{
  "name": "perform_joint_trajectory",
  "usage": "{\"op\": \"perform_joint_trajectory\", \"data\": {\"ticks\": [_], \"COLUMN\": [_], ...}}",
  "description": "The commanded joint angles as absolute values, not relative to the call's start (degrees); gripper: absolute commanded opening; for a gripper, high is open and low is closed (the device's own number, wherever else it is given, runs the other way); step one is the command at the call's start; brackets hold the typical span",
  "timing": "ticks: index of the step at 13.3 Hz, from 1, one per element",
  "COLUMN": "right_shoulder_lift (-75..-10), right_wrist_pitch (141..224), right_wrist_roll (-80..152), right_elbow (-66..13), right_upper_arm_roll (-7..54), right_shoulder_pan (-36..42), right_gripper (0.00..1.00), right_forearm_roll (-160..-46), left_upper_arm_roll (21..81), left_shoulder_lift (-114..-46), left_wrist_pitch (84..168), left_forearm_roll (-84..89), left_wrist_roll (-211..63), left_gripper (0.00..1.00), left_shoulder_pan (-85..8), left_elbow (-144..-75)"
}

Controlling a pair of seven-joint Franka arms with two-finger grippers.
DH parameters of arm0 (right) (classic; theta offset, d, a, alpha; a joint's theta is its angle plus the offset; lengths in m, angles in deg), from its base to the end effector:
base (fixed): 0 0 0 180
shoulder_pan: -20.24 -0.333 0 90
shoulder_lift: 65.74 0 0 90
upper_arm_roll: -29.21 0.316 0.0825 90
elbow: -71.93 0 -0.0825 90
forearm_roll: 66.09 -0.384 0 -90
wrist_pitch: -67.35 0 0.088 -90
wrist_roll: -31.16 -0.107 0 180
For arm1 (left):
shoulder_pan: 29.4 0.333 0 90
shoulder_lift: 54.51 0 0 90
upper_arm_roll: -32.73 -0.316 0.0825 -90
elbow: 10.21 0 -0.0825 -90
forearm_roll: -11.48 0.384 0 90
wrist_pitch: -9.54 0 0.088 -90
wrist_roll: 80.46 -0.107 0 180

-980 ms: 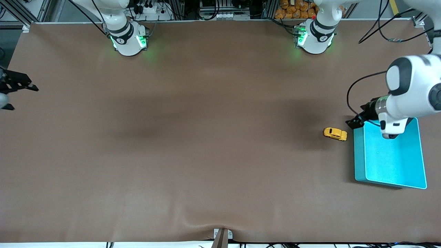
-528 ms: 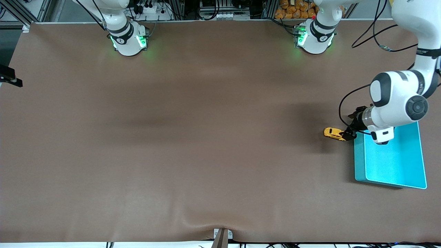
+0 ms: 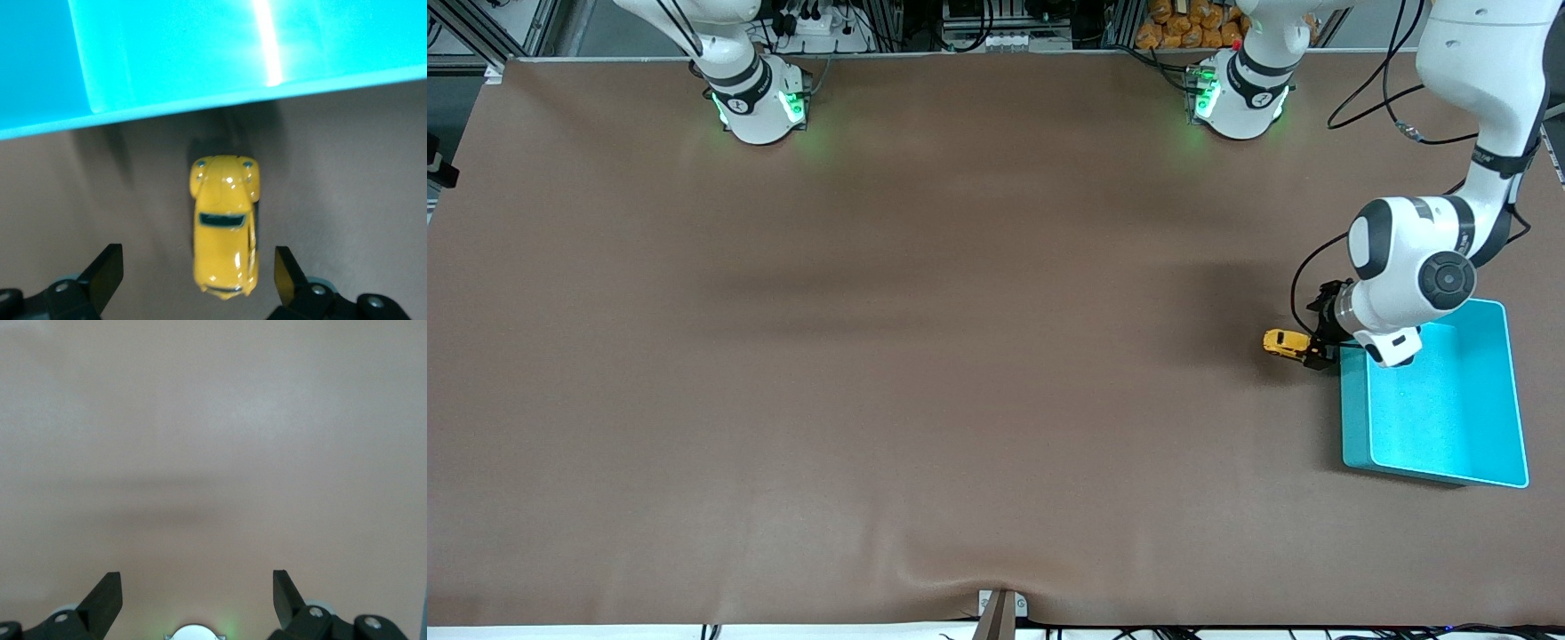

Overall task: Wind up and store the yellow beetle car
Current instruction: 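Reach the left gripper to the car while the right gripper retracts, then close the left gripper on the yellow car beside the bin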

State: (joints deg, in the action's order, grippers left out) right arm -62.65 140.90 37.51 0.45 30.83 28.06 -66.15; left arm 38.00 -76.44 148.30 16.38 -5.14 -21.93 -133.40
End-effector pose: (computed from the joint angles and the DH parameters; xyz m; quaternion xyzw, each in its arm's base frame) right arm 0.5305 -0.0581 0.7172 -1.0000 -0.0014 0.0087 0.0022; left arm 0.5572 0.0213 0.2123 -0.7978 -0.6004 0.0381 0.0395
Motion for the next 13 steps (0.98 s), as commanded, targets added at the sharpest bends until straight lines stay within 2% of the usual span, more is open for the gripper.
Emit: {"op": "perform_joint_trajectory", "data": {"ticks": [1,3,6,7,8,9,13], "right_shoulder_lift": [-76.0,-79.1,-79.1,-79.1,-79.1,-79.0,-79.0], "right_wrist_pitch": [150.8,153.7,153.5,153.8,153.8,154.1,154.2], "right_wrist_roll": [35.9,34.2,34.2,34.2,34.3,34.3,34.8], "right_elbow": [-20.0,-24.9,-25.6,-26.1,-26.5,-27.1,-27.8], "right_upper_arm_roll": [31.0,31.0,31.0,31.0,31.0,31.0,31.0], "right_shoulder_pan": [27.6,27.4,27.4,27.5,27.4,27.4,26.1], "right_gripper": [1.0,1.0,1.0,1.0,1.0,1.0,1.0], "right_forearm_roll": [-67.1,-67.1,-67.1,-67.1,-67.1,-67.1,-67.1], "left_upper_arm_roll": [38.1,38.1,38.1,38.1,38.1,38.1,38.8], "left_shoulder_lift": [-77.6,-78.2,-79.3,-79.3,-79.3,-79.6,-78.8], "left_wrist_pitch": [151.1,151.2,152.5,152.9,154.3,154.6,154.3], "left_forearm_roll": [17.9,18.0,18.0,18.0,18.0,18.0,18.1], "left_wrist_roll": [-2.1,-2.1,-2.0,-2.0,-2.0,-2.0,-2.1], "left_gripper": [1.0,1.0,1.0,0.56,0.19,0.01,0.0], "left_shoulder_pan": [-22.1,-22.0,-22.1,-22.1,-22.1,-22.1,-22.2], "left_elbow": [-133.6,-133.6,-133.6,-133.6,-133.6,-133.6,-133.0]}}
